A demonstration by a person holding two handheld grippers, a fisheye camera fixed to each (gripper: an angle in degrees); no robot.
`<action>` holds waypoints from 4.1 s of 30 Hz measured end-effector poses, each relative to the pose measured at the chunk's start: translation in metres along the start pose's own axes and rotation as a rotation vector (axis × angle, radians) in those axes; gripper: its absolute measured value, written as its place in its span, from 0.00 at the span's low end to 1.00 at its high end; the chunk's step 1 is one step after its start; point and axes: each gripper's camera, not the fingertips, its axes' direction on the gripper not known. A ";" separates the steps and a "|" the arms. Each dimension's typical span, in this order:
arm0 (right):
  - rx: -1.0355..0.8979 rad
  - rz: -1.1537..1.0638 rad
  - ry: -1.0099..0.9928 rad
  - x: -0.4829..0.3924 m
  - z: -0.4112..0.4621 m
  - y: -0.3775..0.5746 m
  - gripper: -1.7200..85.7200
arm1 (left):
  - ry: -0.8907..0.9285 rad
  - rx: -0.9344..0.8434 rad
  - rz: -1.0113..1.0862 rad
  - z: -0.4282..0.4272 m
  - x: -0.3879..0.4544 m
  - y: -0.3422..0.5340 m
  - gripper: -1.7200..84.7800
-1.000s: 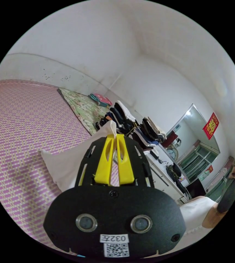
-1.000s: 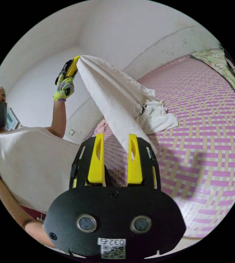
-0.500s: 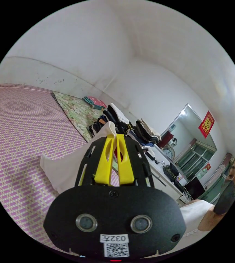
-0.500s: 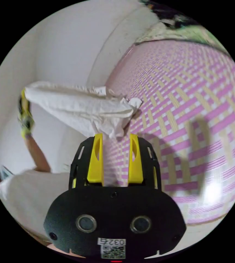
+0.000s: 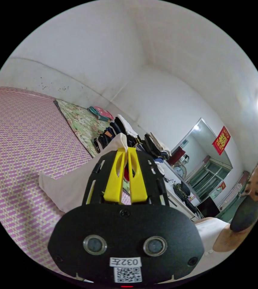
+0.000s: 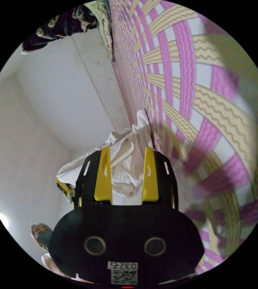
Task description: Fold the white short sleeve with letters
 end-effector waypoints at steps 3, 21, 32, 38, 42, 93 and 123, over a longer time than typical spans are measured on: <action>-0.001 0.009 -0.030 0.002 0.006 -0.018 0.19 | 0.007 0.011 -0.014 -0.013 -0.001 0.004 0.01; -0.088 -0.730 -0.366 -0.304 -0.020 0.026 0.01 | -0.005 0.419 0.005 -0.292 0.012 0.049 0.01; -0.131 -1.392 -0.236 -0.553 0.011 0.156 0.01 | -0.004 0.567 0.177 -0.380 0.057 0.021 0.01; -0.153 -1.132 0.047 -0.530 0.125 0.049 0.01 | -0.060 0.446 -0.240 -0.337 -0.108 -0.023 0.01; -0.164 -1.000 0.170 -0.532 0.205 -0.020 0.01 | -0.008 0.474 -0.406 -0.324 -0.185 -0.066 0.01; -0.246 -0.320 0.767 -0.199 0.149 0.239 0.07 | -0.403 0.045 -0.980 -0.293 -0.215 0.321 0.05; -0.228 -0.571 1.247 -0.291 0.288 0.390 0.01 | -0.517 -0.437 -0.506 -0.224 -0.185 0.257 0.01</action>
